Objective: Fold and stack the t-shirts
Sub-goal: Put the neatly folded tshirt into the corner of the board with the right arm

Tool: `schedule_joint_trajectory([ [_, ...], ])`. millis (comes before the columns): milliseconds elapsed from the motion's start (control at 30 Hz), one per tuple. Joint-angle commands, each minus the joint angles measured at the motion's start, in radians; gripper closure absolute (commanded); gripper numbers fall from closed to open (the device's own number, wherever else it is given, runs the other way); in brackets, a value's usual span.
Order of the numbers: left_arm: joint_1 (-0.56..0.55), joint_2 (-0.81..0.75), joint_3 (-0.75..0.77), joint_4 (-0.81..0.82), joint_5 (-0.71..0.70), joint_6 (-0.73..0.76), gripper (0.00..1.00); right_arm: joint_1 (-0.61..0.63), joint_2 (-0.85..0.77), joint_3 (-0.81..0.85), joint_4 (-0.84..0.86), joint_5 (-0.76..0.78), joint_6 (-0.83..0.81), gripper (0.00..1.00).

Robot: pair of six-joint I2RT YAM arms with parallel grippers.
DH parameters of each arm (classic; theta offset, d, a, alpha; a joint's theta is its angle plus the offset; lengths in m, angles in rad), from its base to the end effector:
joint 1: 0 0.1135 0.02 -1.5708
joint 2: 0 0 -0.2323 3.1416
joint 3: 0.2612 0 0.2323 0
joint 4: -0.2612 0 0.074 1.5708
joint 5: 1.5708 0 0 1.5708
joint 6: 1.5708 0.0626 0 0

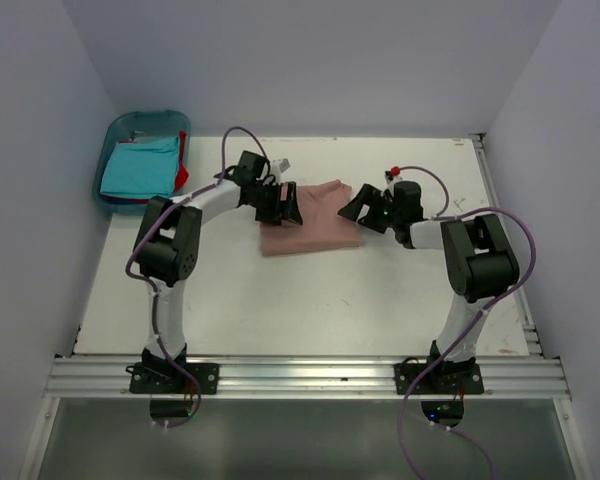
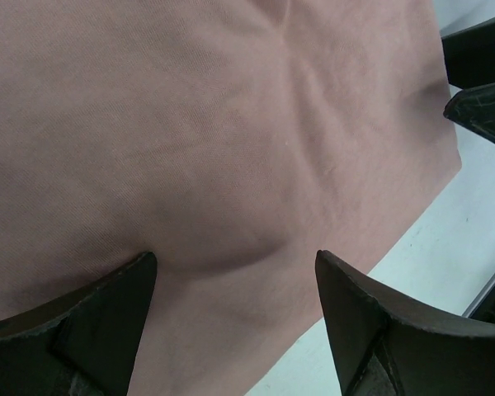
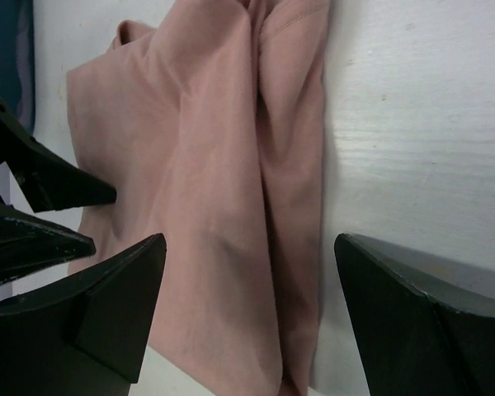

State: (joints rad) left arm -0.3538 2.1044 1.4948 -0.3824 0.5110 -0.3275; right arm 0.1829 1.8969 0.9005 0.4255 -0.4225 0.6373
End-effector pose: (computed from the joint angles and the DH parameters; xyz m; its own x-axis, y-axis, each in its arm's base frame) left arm 0.3898 -0.1766 0.1265 -0.9215 0.0412 -0.3863 0.2712 0.7803 -0.5636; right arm 0.3661 0.0938 0.1069 -0.7276 0.4173 -0.5444 -0.0898 0.7289 0.6788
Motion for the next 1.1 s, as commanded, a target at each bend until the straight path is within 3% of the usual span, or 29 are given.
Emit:
schedule_joint_trajectory([
  [0,0.003,0.040,0.019,-0.112,-0.034,0.087,0.17,0.036,0.085,-0.075,-0.222,-0.004,-0.001,0.11],
  [267,-0.011,0.046,0.051,-0.107,0.023,0.096,0.16,0.125,0.114,-0.031,-0.252,0.028,-0.005,0.11],
  [400,-0.016,0.040,0.041,-0.098,0.029,0.091,0.16,0.135,0.186,0.021,-0.243,0.027,0.005,0.16],
  [500,-0.016,0.032,0.021,-0.092,0.029,0.091,0.16,0.138,0.220,0.067,-0.250,0.025,0.007,0.27],
  [600,-0.016,0.020,0.002,-0.092,0.017,0.093,0.16,0.139,0.220,0.112,-0.281,0.019,-0.002,0.49],
  [633,-0.016,0.017,-0.002,-0.085,0.014,0.093,0.16,0.139,0.206,0.118,-0.281,0.019,-0.001,0.69],
  [767,-0.016,0.009,-0.016,-0.067,0.023,0.082,0.15,0.139,0.188,0.129,-0.297,0.004,-0.004,1.00],
  [933,-0.016,-0.070,-0.062,-0.007,0.012,0.059,0.13,0.139,0.148,0.101,-0.294,0.007,0.004,1.00],
  [1000,-0.014,-0.147,-0.093,0.040,0.006,0.032,0.02,0.136,0.107,0.080,-0.284,0.030,0.022,1.00],
  [1067,-0.013,-0.238,-0.114,0.072,-0.015,0.002,0.00,0.136,0.050,0.042,-0.272,0.089,0.048,1.00],
])
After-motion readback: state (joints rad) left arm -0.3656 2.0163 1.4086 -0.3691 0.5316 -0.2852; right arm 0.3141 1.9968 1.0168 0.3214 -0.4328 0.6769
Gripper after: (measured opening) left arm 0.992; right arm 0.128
